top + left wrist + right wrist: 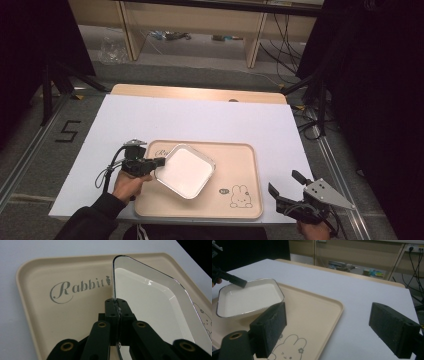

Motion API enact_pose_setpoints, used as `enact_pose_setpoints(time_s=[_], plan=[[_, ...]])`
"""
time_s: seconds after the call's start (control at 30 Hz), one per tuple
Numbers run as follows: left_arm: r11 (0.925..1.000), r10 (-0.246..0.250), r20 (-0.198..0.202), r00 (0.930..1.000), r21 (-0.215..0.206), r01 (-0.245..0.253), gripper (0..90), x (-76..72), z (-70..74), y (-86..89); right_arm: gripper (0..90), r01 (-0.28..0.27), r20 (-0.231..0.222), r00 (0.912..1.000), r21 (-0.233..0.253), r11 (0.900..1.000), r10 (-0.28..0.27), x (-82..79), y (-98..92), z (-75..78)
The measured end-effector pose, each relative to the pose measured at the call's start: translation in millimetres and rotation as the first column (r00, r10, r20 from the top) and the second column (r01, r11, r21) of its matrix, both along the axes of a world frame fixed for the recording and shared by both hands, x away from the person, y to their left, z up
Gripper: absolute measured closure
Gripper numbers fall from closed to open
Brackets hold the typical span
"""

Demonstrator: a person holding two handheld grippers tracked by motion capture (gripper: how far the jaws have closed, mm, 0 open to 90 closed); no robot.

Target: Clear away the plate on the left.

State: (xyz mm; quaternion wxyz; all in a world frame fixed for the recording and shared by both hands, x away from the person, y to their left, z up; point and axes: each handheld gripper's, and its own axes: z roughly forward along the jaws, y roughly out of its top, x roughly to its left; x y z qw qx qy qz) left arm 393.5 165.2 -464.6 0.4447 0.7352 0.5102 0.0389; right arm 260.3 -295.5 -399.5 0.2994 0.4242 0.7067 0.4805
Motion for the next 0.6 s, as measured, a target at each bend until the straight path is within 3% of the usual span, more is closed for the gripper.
enact_pose_setpoints(time_s=[0.03, 0.27, 0.43, 0.57, 0.6], plan=[[0.9995, 0.02, -0.004, 0.9998, -0.024, -0.02, 88.2, -1.0, -1.3, -2.7, 15.2, 0.001, -0.001, 1.0, -0.001, 1.0, -0.001, 0.0, 0.1, 0.0], [0.9995, 0.005, -0.016, 0.9999, 0.03, -0.005, 88.2, -8.3, -8.1, -5.8, 15.2, -0.003, 0.007, 1.0, 0.009, 1.0, 0.003, 0.1, 0.4, -0.4], [0.9995, 0.029, -0.025, 0.9993, 0.014, -0.028, 88.1, -14.2, -11.0, -10.4, 15.2, -0.004, 0.012, 0.9999, 0.006, 1.0, 0.004, 0.2, -0.2, -0.3], [0.9991, 0.001, -0.024, 0.9997, 0.043, 0.0, 88.0, -19.7, -13.0, -10.4, 15.2, -0.005, 0.006, 1.0, 0.005, 1.0, 0.005, -0.1, -0.1, -0.1], [0.999, 0.028, -0.028, 0.9992, 0.036, -0.027, 87.9, -20.8, -13.9, -11.6, 15.2, -0.005, 0.012, 0.9999, 0.005, 1.0, 0.005, 0.2, -0.1, -0.3]])
